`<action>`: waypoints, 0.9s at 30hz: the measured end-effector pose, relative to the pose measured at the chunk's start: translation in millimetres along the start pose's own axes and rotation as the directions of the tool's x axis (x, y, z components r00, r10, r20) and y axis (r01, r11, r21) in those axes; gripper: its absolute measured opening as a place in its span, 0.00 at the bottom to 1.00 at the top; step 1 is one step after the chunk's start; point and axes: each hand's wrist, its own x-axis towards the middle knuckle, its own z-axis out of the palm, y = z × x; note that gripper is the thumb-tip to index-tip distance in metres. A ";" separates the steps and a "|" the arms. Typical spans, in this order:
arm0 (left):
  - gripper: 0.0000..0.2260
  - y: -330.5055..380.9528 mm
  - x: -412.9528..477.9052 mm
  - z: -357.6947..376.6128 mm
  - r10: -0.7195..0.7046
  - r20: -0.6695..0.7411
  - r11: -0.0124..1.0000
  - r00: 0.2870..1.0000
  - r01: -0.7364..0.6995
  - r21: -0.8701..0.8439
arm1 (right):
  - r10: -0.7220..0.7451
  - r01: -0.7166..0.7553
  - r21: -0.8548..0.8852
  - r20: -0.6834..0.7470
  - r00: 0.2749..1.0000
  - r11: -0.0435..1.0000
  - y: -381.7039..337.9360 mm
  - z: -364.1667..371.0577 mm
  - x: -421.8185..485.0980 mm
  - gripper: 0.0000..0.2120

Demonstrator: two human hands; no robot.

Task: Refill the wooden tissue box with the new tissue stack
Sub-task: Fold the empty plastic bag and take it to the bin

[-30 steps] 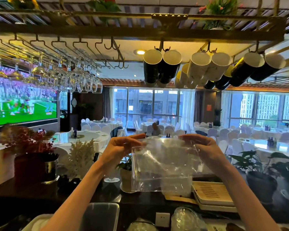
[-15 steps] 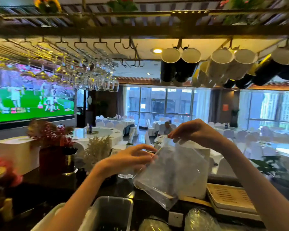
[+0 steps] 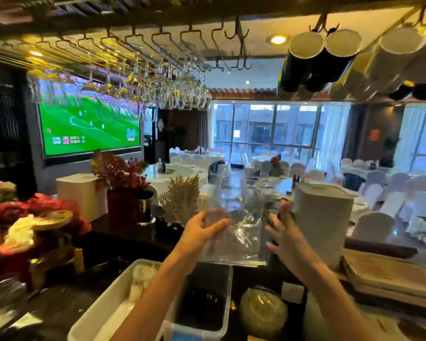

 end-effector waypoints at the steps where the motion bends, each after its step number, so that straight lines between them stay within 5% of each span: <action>1: 0.25 -3.2 -0.8 -1.2 -0.028 0.026 1.000 0.999 0.028 -0.006 | 0.009 -0.009 0.007 0.038 0.999 1.000 6.7 13.2 4.3 0.61; 3: 0.26 -7.6 -0.2 -3.2 -0.057 0.046 0.998 0.997 0.058 -0.013 | -0.045 0.045 -0.004 0.054 0.998 0.999 4.4 36.4 11.7 0.57; 8: 0.25 -7.3 10.7 -15.9 -0.059 0.076 0.998 0.995 0.061 -0.024 | -0.050 0.028 -0.126 -0.171 0.984 0.992 3.4 36.0 -0.6 0.48; 12: 0.19 -14.1 21.0 -16.0 -0.119 0.323 0.983 0.939 0.158 -0.096 | -0.004 -0.059 -0.176 -0.338 0.941 0.983 13.4 22.7 -22.7 0.26; 15: 0.16 -19.7 30.9 -11.6 -0.180 0.531 0.951 0.828 0.284 -0.121 | -0.017 -0.102 -0.215 -0.488 0.873 0.971 10.8 18.8 -49.0 0.16; 27: 0.13 -38.0 7.8 97.2 -0.145 0.824 0.963 0.547 0.270 -0.010 | -0.005 -0.216 -0.191 -0.761 0.648 0.958 -42.5 4.3 -204.1 0.15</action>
